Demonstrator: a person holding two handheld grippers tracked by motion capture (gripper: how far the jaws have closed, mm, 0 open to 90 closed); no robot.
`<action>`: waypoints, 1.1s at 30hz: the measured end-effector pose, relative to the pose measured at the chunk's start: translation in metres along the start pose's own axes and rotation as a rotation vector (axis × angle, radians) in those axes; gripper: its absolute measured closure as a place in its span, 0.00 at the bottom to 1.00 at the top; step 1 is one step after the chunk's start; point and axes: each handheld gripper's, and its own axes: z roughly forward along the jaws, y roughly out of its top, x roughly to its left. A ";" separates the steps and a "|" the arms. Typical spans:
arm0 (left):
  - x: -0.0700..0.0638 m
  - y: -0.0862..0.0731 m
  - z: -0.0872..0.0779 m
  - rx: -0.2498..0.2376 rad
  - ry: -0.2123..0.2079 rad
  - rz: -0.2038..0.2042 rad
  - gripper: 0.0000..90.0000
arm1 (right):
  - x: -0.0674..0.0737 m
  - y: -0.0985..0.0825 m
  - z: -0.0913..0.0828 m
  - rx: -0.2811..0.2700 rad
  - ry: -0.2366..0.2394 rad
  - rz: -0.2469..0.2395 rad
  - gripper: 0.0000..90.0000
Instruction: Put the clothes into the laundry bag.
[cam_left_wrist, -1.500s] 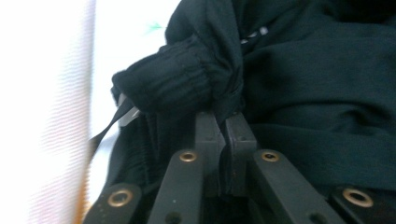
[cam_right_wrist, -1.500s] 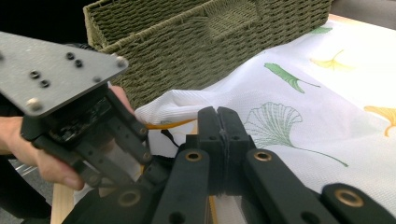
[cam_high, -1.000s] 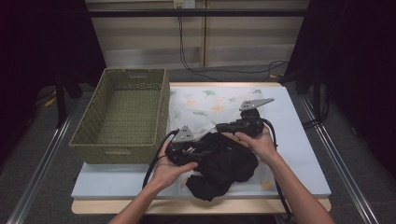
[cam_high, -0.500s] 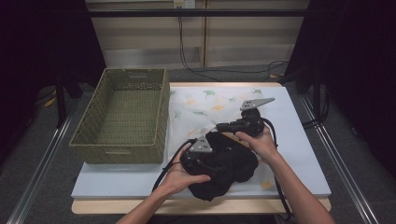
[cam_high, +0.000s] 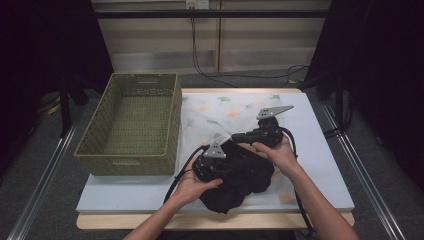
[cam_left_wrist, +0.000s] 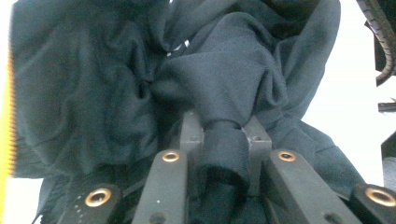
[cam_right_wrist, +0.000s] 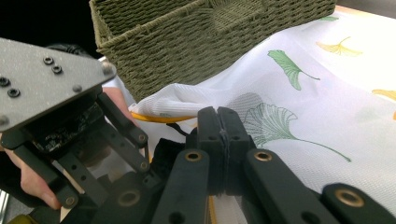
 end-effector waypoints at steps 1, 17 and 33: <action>0.001 0.000 0.000 -0.001 0.003 -0.001 0.84 | 0.000 0.000 0.000 0.001 0.000 0.000 1.00; 0.018 0.018 -0.010 -0.036 0.044 -0.029 0.85 | -0.003 -0.001 0.001 0.000 0.019 0.027 0.99; 0.038 0.004 0.011 -0.009 0.169 -0.052 0.82 | -0.004 -0.004 0.004 0.025 0.018 0.025 0.99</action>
